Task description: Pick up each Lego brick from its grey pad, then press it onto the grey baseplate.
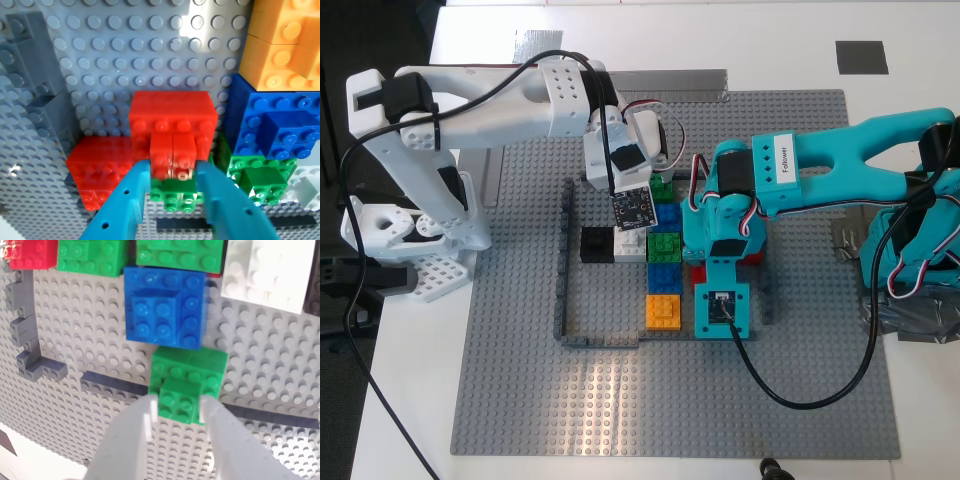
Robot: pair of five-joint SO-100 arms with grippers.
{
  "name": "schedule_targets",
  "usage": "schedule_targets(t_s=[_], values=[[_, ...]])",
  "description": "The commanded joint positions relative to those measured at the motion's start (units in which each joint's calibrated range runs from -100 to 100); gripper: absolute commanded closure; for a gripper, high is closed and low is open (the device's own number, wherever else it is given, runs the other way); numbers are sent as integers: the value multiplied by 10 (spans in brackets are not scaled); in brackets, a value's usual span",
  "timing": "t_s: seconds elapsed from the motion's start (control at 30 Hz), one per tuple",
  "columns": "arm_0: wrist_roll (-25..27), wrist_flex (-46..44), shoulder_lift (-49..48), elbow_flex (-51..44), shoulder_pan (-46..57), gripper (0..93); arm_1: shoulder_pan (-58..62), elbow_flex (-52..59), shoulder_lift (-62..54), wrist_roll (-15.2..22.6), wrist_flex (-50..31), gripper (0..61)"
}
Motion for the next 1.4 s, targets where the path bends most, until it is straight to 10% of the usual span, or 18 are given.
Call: schedule_targets(t_s=[0.0,0.73,1.13,1.37], values=[[0,9,-11,-12,3,696,-2,-31,-8,3,-9,465],[3,14,-74,-15,15,678,1,-50,-9,12,-48,415],[-1,236,-224,-189,38,678,-16,-36,-11,11,-11,426],[3,259,-316,-296,266,754,-17,-24,-6,6,-4,437]])
